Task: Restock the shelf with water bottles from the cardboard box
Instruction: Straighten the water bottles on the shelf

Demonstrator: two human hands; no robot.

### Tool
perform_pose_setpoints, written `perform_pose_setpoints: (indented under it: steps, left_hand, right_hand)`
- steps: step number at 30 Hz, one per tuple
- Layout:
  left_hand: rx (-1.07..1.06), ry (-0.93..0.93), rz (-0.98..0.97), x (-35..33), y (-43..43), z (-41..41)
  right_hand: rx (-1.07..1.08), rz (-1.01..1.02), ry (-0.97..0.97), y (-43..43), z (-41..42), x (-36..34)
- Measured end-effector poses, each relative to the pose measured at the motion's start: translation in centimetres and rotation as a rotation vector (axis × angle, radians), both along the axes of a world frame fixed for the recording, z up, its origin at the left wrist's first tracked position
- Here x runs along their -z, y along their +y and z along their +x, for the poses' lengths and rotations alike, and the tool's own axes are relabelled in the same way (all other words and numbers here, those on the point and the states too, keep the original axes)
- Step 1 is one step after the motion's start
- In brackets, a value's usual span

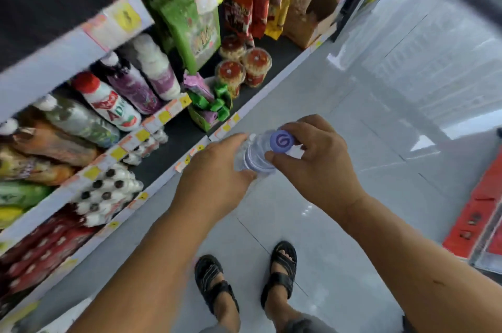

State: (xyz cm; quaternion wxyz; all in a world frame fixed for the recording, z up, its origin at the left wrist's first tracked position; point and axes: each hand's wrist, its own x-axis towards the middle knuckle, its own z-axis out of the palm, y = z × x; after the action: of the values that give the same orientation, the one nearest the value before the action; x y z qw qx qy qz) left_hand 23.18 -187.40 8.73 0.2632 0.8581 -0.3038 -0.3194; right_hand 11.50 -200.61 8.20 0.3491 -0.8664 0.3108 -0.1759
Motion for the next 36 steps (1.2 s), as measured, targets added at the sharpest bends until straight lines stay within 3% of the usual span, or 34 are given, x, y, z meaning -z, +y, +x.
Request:
perform_pose_setpoints:
  steps: [8,15,20,28,36]
  left_hand:
    - [0.016,-0.144,-0.283,-29.1,4.0,0.4]
    - [-0.001,-0.335,-0.373,-45.1,8.6,-0.3]
    - [-0.044,-0.409,-0.355,-51.2,12.9,-1.5]
    - [-0.122,-0.167,-0.568,-55.9,20.2,-2.2]
    - [-0.208,-0.127,-0.753,-57.5,25.5,-0.2]
  right_hand:
    - [-0.103,-0.098,-0.217,3.0,1.7,-31.9]
    - [-0.355,-0.152,-0.468,5.3,2.9,-50.1]
    - [-0.533,-0.039,-0.551,7.8,4.0,-56.2]
    - [-0.931,0.372,-0.545,13.7,6.5,-60.5]
    - [-0.996,0.443,-0.583,21.0,9.8,-62.2]
